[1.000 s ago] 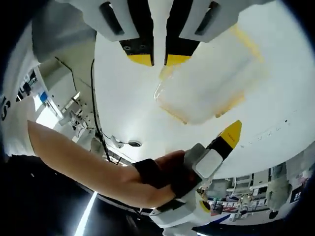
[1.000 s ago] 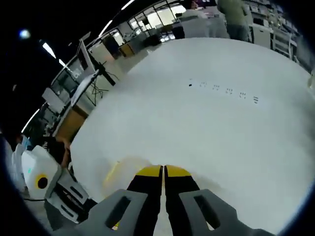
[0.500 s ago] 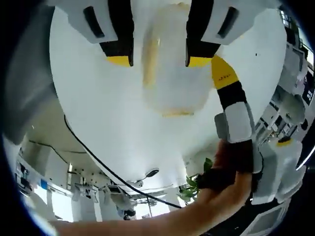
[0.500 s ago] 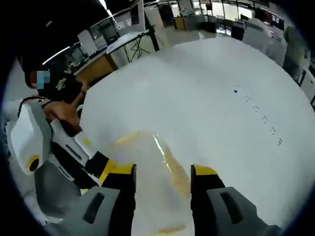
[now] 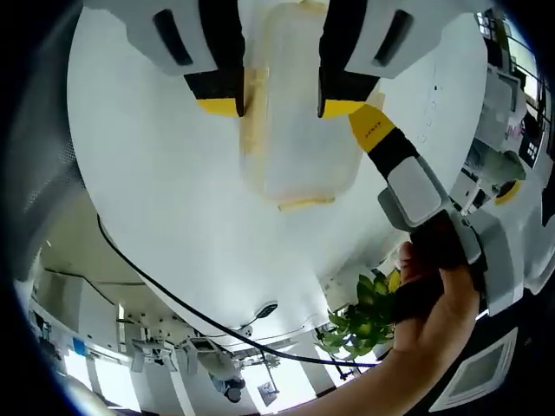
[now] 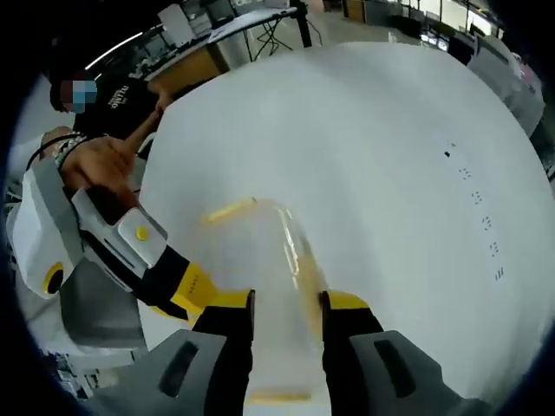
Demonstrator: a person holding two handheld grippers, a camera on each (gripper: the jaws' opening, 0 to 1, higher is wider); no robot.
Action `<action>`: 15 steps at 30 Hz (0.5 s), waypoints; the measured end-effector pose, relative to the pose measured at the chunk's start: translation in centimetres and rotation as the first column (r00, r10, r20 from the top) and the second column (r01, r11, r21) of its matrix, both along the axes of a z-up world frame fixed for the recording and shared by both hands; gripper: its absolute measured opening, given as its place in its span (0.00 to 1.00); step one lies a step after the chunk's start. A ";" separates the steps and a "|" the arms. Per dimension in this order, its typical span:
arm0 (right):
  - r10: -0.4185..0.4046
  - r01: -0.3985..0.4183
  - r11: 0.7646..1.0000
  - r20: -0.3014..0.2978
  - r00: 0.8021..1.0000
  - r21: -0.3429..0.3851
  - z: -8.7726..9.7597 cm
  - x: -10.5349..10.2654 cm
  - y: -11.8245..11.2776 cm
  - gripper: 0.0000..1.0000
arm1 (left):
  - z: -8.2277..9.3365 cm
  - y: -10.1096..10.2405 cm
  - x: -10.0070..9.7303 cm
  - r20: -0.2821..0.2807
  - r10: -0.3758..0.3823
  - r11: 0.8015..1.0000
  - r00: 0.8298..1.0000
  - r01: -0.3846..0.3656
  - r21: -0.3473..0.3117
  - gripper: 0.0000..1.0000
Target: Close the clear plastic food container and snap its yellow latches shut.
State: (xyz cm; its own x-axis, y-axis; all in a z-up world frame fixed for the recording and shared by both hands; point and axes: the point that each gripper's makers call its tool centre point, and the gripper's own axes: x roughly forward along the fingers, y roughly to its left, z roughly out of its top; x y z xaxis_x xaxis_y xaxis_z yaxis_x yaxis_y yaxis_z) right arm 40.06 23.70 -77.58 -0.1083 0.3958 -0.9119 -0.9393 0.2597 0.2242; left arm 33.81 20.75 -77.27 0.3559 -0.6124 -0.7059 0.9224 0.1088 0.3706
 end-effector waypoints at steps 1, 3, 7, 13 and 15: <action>-0.004 0.004 1.000 -0.009 1.000 -0.002 0.0 0.0 0.0 0.27 | 0.0 0.0 -0.1 0.008 -0.003 1.000 1.000 0.003 0.007 0.26; 0.017 -0.016 1.000 -0.031 0.999 0.009 -0.1 0.1 0.1 0.26 | -0.1 -0.2 -0.4 0.044 -0.037 0.999 0.998 0.036 0.027 0.25; 0.008 -0.007 1.000 -0.064 0.998 0.012 0.0 -0.3 0.1 0.26 | -0.3 -0.3 -0.6 0.095 -0.052 0.997 0.994 0.046 0.064 0.23; 0.016 -0.020 0.999 -0.086 0.996 -0.042 -0.1 0.0 0.4 0.26 | 0.6 0.2 -0.8 0.153 -0.086 0.992 0.985 0.070 0.104 0.21; 0.032 -0.038 0.997 -0.086 0.996 -0.074 -0.1 0.3 0.4 0.26 | -0.1 -0.2 -0.4 0.135 -0.083 0.993 0.987 0.071 0.092 0.21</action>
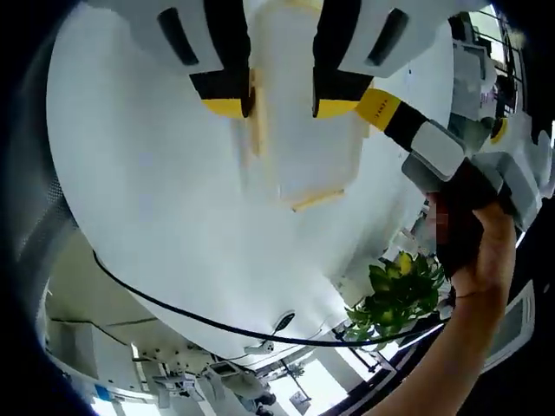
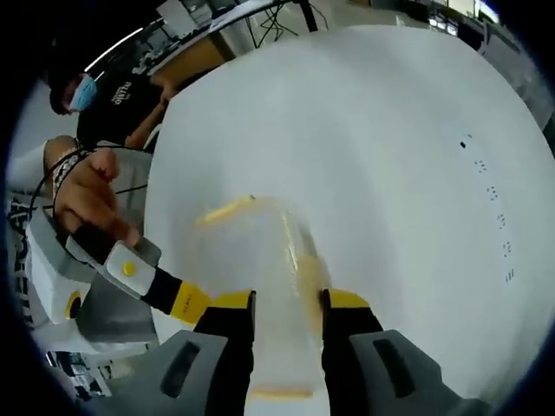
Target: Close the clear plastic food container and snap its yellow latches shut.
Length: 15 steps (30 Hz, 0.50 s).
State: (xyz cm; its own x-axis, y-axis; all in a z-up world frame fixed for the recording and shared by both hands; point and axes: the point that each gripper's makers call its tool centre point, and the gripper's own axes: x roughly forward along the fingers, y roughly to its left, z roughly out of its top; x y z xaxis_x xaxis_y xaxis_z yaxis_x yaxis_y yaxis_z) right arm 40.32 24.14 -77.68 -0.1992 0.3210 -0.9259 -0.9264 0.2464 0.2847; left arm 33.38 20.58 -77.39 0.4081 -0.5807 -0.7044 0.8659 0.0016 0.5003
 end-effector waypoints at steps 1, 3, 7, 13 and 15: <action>0.007 -0.007 1.000 -0.002 1.000 -0.012 0.0 0.1 0.0 0.26 | -0.2 0.0 0.1 0.002 -0.002 1.000 1.000 0.002 -0.001 0.21; 0.008 -0.008 1.000 -0.015 1.000 -0.024 0.0 0.0 -0.1 0.26 | -0.2 0.0 -0.1 0.015 -0.006 1.000 1.000 0.006 -0.001 0.21; -0.010 0.009 1.000 -0.078 0.997 -0.021 -0.1 -0.4 -0.2 0.25 | -0.2 -0.1 -0.2 0.037 -0.006 1.000 0.999 0.005 0.007 0.21; -0.044 0.057 0.996 -0.181 0.983 0.068 -0.5 -0.2 -0.5 0.23 | -0.4 0.2 -0.4 0.035 -0.005 1.000 0.999 0.005 0.004 0.21; -0.051 0.067 0.995 -0.190 0.980 0.080 -0.3 -0.3 -1.1 0.23 | -0.4 0.1 -0.3 0.042 -0.010 1.000 0.999 0.010 0.000 0.21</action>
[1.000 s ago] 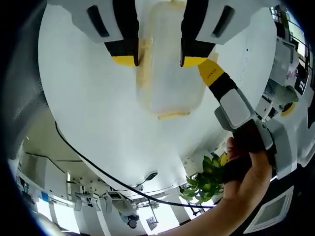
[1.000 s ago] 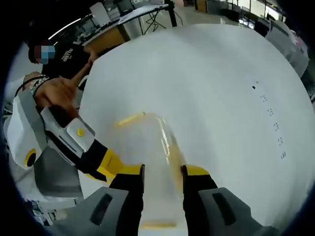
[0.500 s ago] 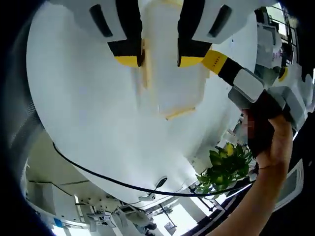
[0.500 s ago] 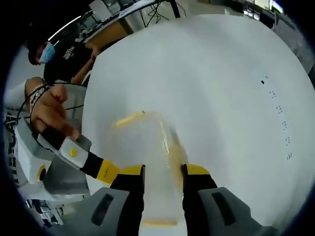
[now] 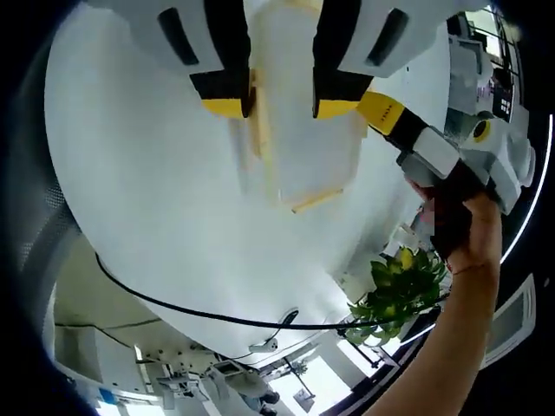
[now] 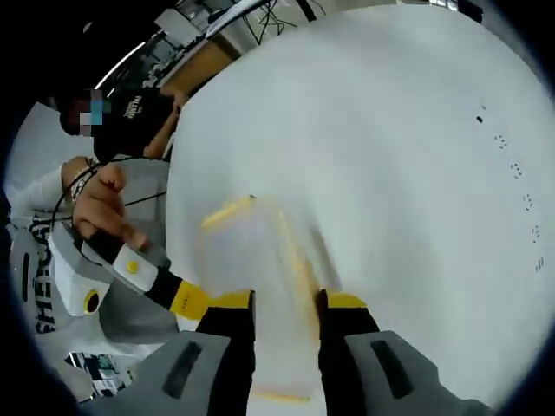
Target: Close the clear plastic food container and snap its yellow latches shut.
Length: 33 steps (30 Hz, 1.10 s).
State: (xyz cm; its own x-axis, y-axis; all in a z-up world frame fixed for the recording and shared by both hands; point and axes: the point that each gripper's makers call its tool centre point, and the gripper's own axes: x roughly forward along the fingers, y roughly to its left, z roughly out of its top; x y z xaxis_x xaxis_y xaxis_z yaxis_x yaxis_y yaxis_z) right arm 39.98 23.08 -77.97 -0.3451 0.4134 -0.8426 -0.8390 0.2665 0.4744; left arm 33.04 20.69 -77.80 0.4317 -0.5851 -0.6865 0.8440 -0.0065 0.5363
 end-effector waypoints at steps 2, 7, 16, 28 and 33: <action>-0.004 0.004 1.000 0.014 1.000 0.029 0.2 0.5 -0.2 0.24 | 0.1 -0.1 0.0 -0.005 0.002 1.000 1.000 -0.002 -0.005 0.21; -0.001 -0.001 0.999 0.045 0.999 0.046 0.1 0.8 0.1 0.25 | 0.0 -0.1 -0.1 -0.006 0.009 1.000 1.000 -0.009 -0.003 0.22; -0.101 0.100 0.995 0.092 0.991 0.021 0.1 0.1 0.5 0.29 | -0.1 0.0 -1.4 -0.117 0.009 0.999 0.993 -0.014 -0.036 0.32; 0.026 -0.080 0.989 0.390 0.920 0.123 2.7 -3.7 -1.3 0.82 | 1.7 4.0 -1.5 -0.292 0.124 0.982 0.948 -0.160 -0.105 0.99; 0.116 -0.162 0.985 0.468 0.876 0.058 2.2 -5.1 -3.2 0.93 | 2.5 5.7 0.8 -0.232 0.130 0.989 0.964 -0.142 -0.037 0.99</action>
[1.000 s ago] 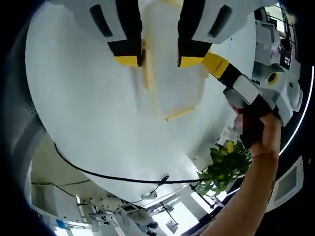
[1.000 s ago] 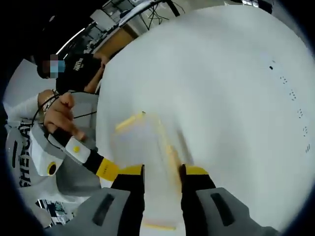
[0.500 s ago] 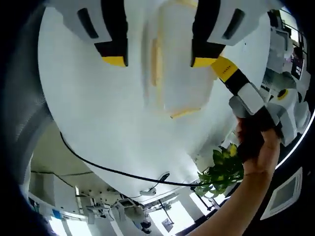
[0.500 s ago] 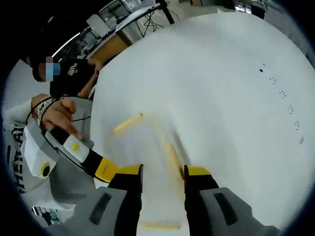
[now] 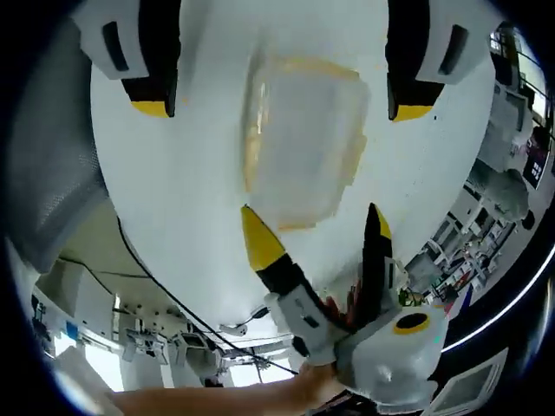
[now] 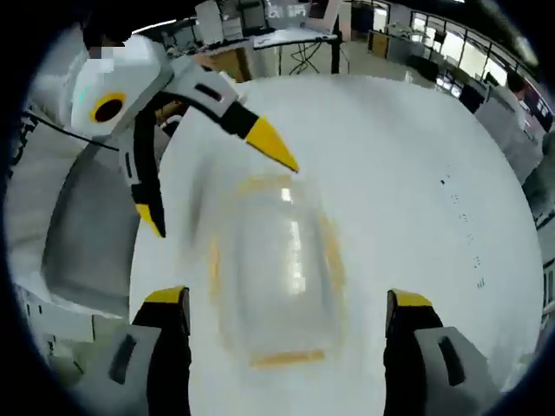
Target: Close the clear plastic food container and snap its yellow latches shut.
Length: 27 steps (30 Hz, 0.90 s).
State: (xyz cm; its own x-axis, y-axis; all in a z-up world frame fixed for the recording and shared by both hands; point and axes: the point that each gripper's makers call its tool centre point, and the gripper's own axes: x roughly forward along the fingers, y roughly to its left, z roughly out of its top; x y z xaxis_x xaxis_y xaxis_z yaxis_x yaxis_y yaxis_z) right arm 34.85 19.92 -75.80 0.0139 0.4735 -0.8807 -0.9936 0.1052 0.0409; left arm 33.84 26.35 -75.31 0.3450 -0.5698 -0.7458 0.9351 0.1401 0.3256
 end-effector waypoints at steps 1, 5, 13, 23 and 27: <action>0.006 -0.006 1.000 0.002 1.000 -0.006 -0.1 -0.4 -0.1 0.93 | 0.1 0.1 0.4 0.004 -0.005 1.000 1.000 0.005 0.009 0.99; 0.031 -0.030 0.999 0.015 0.999 -0.044 -1.0 -0.6 -1.4 0.93 | -0.4 0.4 1.9 -0.017 -0.018 0.998 1.000 0.019 0.064 0.99; -0.051 0.050 0.998 -0.032 0.998 -0.021 -2.4 0.7 -2.3 0.89 | -3.8 0.9 3.1 -0.097 -0.029 0.984 0.995 0.046 0.174 0.90; -0.035 0.031 0.998 -0.066 0.997 -0.062 -4.2 0.3 -2.8 0.84 | -5.0 0.9 3.1 -0.147 -0.041 0.979 0.988 0.069 0.192 0.81; -0.050 0.045 0.997 -0.066 0.997 -0.067 -4.4 0.6 -3.0 0.80 | -5.2 0.7 2.7 -0.152 -0.063 0.974 0.986 0.094 0.206 0.78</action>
State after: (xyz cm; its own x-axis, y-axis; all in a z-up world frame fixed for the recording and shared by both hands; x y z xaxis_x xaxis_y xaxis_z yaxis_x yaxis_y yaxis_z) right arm 35.46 16.91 -80.18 -0.0258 0.4150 -0.9094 -0.9827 0.1566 0.0993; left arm 36.53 27.08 -80.50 0.1860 -0.4150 -0.8906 0.9795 0.0065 0.2015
